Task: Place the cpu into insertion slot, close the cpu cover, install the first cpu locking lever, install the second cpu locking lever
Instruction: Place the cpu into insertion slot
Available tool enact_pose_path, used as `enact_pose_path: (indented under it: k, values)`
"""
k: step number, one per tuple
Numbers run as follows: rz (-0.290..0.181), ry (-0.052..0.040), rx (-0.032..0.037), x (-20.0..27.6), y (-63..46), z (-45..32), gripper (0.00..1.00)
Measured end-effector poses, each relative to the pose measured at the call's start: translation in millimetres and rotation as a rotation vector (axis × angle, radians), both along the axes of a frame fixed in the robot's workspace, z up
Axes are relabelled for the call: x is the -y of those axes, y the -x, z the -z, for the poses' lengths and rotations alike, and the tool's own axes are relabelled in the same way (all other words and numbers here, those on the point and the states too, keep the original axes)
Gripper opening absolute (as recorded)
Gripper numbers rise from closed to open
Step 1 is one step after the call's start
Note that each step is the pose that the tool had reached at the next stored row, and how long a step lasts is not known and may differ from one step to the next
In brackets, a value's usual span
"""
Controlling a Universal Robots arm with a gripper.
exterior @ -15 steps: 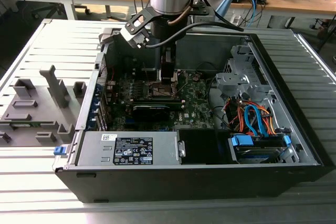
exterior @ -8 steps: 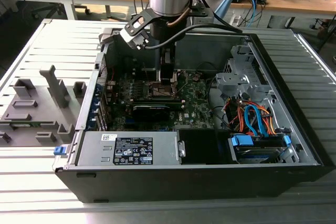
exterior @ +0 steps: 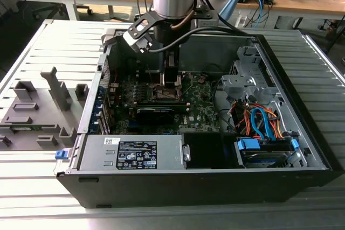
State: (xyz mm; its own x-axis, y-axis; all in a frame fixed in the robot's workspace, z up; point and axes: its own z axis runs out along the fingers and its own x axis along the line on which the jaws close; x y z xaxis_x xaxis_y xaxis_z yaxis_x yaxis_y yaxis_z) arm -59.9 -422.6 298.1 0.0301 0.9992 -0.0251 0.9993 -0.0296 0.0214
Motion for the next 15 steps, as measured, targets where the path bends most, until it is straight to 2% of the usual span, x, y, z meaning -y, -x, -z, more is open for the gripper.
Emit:
enact_pose_path:
  k: [15]
  values:
    - [0.0,0.0,0.0,0.0,0.0,3.4,0.54]
